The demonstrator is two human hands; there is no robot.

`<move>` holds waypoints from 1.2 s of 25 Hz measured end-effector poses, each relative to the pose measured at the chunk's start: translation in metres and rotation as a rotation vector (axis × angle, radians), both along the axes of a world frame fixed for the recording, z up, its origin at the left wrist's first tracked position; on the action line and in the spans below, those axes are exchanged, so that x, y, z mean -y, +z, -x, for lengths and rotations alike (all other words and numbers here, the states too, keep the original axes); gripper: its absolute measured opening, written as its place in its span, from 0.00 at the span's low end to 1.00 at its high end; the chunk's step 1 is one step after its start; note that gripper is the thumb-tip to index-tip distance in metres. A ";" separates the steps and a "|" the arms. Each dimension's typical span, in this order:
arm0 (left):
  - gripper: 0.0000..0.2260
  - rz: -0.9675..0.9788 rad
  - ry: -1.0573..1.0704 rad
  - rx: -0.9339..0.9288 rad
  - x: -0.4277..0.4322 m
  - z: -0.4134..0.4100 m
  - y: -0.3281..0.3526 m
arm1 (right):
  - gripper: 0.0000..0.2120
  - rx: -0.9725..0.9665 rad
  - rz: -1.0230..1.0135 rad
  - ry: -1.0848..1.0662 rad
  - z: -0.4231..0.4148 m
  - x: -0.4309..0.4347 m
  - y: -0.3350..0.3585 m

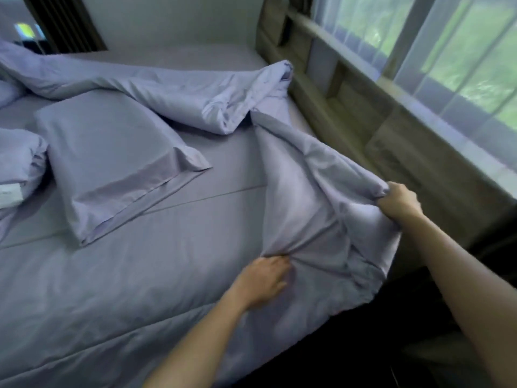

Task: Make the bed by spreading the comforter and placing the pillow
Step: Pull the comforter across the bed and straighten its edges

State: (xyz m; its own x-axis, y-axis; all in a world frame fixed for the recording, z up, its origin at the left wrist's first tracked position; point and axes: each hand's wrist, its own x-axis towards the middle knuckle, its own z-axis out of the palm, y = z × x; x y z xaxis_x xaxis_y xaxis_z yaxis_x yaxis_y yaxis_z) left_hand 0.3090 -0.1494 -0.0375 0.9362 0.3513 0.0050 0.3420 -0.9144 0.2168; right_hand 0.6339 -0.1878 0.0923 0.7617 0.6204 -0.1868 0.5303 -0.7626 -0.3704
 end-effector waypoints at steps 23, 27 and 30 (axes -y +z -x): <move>0.26 0.178 0.395 -0.752 -0.028 -0.027 -0.012 | 0.23 -0.203 0.125 0.055 0.045 0.097 -0.124; 0.26 0.190 0.518 -0.674 -0.032 0.017 0.016 | 0.25 -0.178 0.207 0.300 0.086 0.042 -0.102; 0.27 0.159 0.633 -0.524 -0.051 0.061 0.051 | 0.26 -0.063 0.170 0.487 0.130 -0.007 -0.070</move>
State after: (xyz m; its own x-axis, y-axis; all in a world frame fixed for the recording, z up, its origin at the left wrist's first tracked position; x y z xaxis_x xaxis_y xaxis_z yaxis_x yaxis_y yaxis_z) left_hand 0.2482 -0.0984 0.0132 0.4291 0.7712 -0.4702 0.8731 -0.4876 -0.0029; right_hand 0.5036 -0.1811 0.0228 0.3767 0.8571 -0.3515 0.8193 -0.4853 -0.3054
